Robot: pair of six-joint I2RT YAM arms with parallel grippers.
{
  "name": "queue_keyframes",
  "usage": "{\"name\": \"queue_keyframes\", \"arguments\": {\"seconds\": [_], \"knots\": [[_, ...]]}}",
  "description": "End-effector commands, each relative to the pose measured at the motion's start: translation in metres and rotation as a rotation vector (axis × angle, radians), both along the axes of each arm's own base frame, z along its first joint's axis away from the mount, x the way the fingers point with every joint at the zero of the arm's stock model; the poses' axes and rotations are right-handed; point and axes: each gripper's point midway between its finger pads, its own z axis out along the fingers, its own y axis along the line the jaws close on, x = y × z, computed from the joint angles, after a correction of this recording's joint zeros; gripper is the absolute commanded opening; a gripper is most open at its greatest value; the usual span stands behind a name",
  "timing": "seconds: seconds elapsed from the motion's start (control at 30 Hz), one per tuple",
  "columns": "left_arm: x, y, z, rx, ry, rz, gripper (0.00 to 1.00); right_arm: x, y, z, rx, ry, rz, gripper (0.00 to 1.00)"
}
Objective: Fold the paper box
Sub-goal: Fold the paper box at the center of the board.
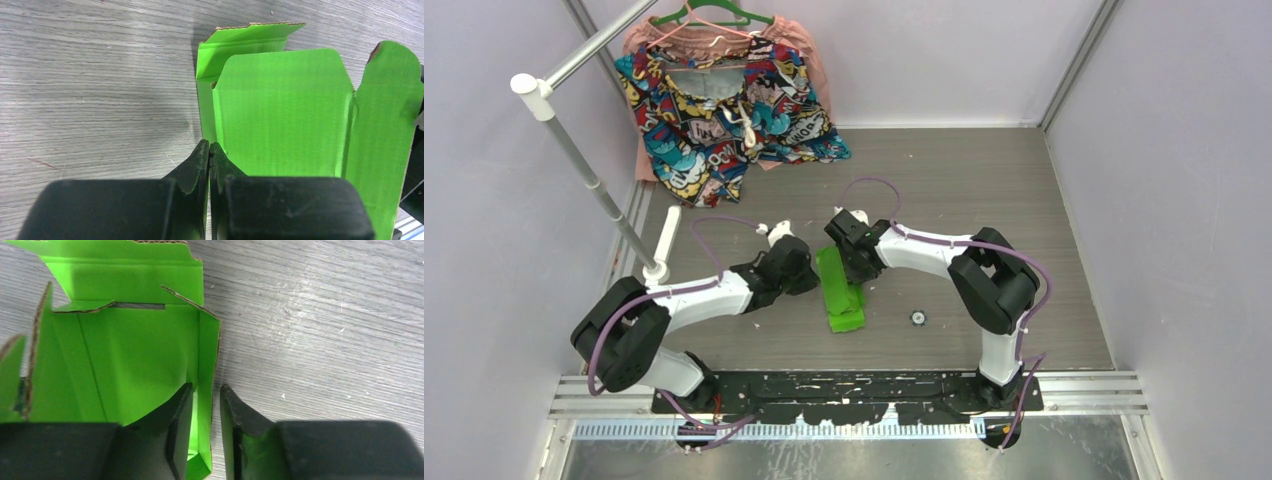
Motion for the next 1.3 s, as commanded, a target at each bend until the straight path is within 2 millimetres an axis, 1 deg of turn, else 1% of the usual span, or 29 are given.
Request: {"name": "queue_keyframes", "arguments": {"seconds": [0.0,0.03,0.07,0.17,0.27,0.47,0.7,0.83,0.97,1.07,1.17,1.27], "knots": [[0.003,0.001,0.0,0.003,-0.011,0.008,0.03,0.004,0.006,0.011,0.008,-0.022,-0.008,0.36],[0.003,0.001,-0.001,0.005,-0.009,0.007,0.03,0.004,0.007,0.013,0.011,-0.026,-0.008,0.4],[0.003,0.001,-0.001,0.005,-0.009,0.008,0.02,0.005,0.007,0.014,0.014,-0.029,-0.009,0.43],[0.003,0.003,-0.001,0.009,-0.013,0.011,0.02,0.005,0.007,0.019,0.02,-0.037,-0.009,0.45],[0.003,0.005,-0.001,0.019,-0.014,0.015,0.02,0.006,0.008,0.026,0.033,-0.052,-0.01,0.5],[0.003,0.006,-0.004,0.025,-0.008,0.016,0.02,0.009,0.011,0.043,0.071,-0.089,-0.013,0.55],[0.007,0.001,-0.003,0.018,-0.006,0.009,0.02,0.009,0.013,0.056,0.1,-0.104,-0.018,0.54],[0.008,-0.003,-0.004,0.015,0.0,0.002,0.02,0.008,0.014,0.053,0.102,-0.096,-0.015,0.52],[0.009,-0.004,-0.005,0.017,0.0,0.003,0.02,0.006,0.015,0.044,0.099,-0.08,-0.015,0.49],[0.009,-0.003,-0.006,0.024,0.002,0.002,0.02,0.006,0.013,0.04,0.088,-0.078,-0.017,0.49],[0.009,-0.001,-0.005,0.03,-0.002,0.003,0.02,0.006,0.011,0.049,0.1,-0.097,-0.02,0.5],[0.011,0.0,-0.004,0.038,-0.005,0.003,0.02,0.009,0.009,0.065,0.12,-0.137,-0.015,0.52]]}}
